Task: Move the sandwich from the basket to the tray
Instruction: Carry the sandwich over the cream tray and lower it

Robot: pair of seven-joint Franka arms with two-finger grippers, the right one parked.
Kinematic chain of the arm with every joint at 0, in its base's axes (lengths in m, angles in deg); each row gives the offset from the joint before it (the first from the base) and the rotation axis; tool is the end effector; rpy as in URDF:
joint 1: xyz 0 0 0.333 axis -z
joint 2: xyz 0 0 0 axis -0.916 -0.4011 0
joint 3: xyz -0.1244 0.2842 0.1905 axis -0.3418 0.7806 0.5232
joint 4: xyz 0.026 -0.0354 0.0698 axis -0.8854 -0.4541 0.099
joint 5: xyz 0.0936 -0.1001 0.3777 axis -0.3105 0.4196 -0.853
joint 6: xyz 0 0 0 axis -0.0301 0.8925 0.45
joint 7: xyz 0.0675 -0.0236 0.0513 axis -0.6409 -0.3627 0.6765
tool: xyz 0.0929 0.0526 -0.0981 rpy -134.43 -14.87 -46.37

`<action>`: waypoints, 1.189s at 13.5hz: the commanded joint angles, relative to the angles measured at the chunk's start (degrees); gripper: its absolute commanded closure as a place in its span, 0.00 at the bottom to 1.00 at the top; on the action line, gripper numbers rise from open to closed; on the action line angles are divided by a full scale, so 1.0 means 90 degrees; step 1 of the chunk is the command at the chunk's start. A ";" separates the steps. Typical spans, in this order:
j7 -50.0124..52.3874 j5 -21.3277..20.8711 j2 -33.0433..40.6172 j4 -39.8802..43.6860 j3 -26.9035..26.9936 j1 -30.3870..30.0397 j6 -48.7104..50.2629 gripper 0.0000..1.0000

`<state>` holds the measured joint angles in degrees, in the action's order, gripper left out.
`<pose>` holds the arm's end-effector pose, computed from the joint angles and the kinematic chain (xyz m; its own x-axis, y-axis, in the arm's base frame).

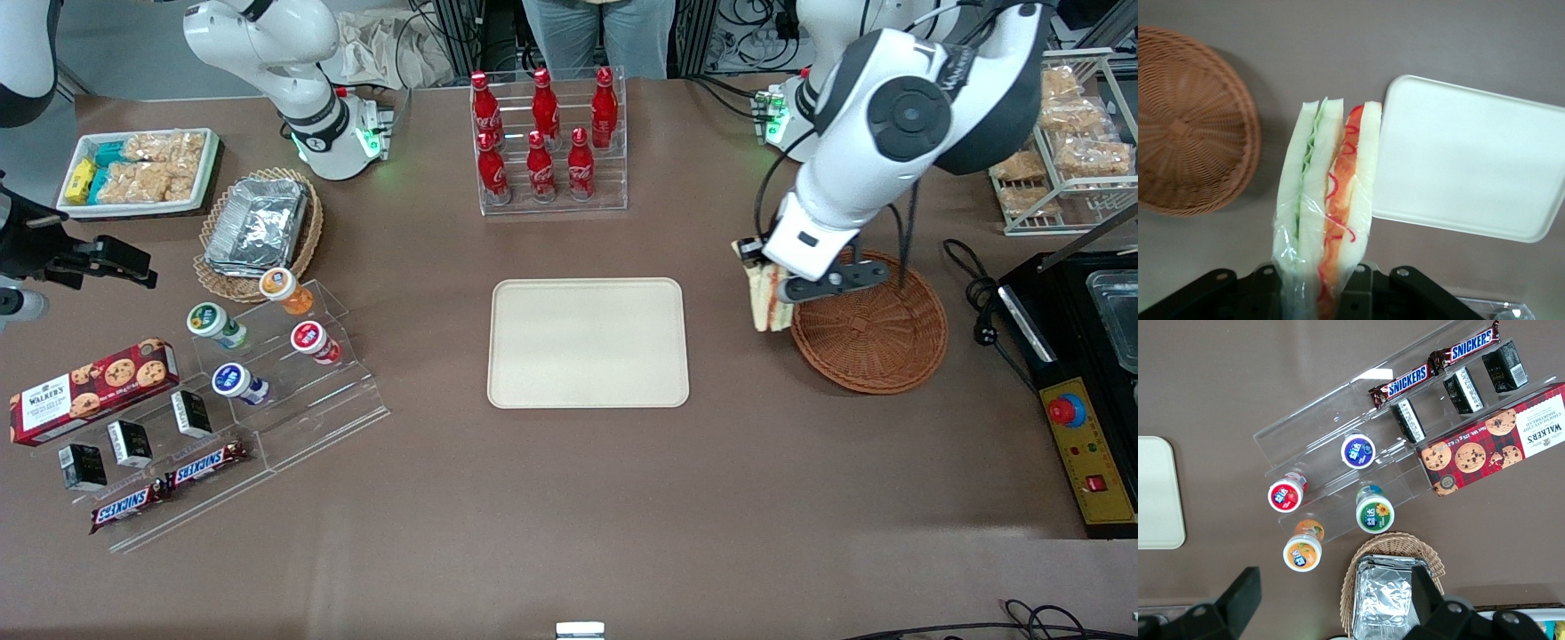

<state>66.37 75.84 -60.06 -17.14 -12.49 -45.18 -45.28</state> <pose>0.5012 -0.2673 0.5002 0.9810 0.1516 -0.1211 0.1560 -0.9873 0.0282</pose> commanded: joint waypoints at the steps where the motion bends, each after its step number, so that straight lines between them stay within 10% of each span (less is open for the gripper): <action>1: -0.0203 0.0128 -0.0358 0.0280 0.0080 0.0390 -0.0254 1.00; 16: -0.0330 -0.0175 -0.3101 0.0632 0.0022 0.0977 -0.1817 1.00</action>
<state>63.18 75.06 -86.01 -12.25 -12.68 -36.95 -60.37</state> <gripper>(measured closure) 0.784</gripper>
